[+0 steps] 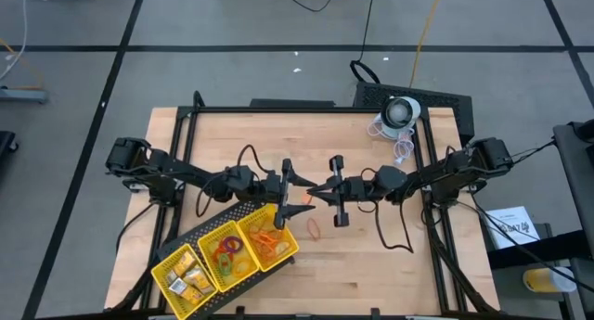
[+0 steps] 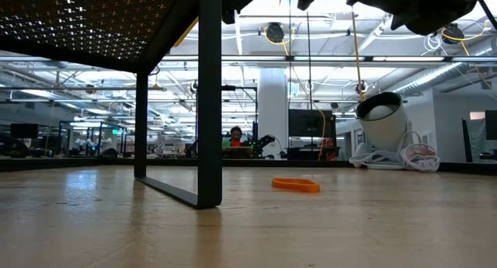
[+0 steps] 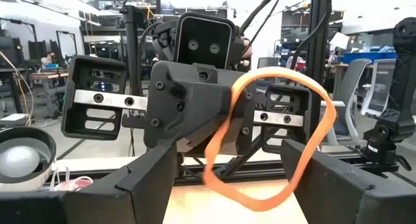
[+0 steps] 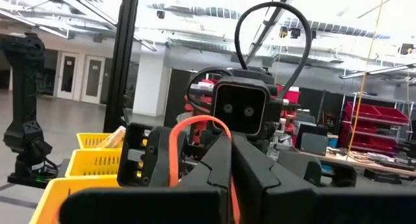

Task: Pick & Place Office Desk Supplies
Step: Put the orange rubber band into the right yellow bin on the shelf

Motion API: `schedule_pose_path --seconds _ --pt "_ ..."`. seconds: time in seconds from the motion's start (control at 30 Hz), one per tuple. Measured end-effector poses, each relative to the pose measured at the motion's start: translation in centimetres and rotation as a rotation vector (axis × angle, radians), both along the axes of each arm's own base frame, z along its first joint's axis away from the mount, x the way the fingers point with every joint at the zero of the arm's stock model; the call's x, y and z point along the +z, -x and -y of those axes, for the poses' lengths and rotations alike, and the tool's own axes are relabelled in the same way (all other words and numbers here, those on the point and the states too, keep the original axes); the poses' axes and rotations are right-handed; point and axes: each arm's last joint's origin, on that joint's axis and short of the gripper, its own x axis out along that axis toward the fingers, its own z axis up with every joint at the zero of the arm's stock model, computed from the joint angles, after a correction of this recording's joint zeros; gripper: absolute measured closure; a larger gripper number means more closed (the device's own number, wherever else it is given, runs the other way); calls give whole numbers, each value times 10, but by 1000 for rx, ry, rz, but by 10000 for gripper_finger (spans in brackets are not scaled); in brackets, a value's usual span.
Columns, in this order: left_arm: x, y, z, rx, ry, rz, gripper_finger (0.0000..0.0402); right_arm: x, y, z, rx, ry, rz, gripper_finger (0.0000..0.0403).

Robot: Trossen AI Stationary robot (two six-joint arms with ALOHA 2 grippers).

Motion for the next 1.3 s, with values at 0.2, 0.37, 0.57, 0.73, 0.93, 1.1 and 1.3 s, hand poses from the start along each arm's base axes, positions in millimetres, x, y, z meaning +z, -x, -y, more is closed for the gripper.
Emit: schedule_pose_path --seconds 0.2,0.37,0.57,0.73,0.93,1.1,1.3 --pt "0 0 0 2 -9 1 160 -1 0 0 8 -19 -17 403" --pt "0 0 0 5 -6 2 244 -1 0 0 10 -18 -17 403" --pt "0 0 -2 10 0 1 324 -1 0 0 13 -16 -15 403" --pt "0 0 -2 15 -3 -3 381 -2 -1 0 12 -11 -27 399" --pt "-1 1 -1 -10 -3 -19 386 5 7 0 -15 44 -82 347" --pt "7 6 2 -112 -6 -26 396 20 24 1 -38 69 -161 261" --pt "24 22 4 -252 30 -72 393 30 45 6 -51 -5 -285 183"
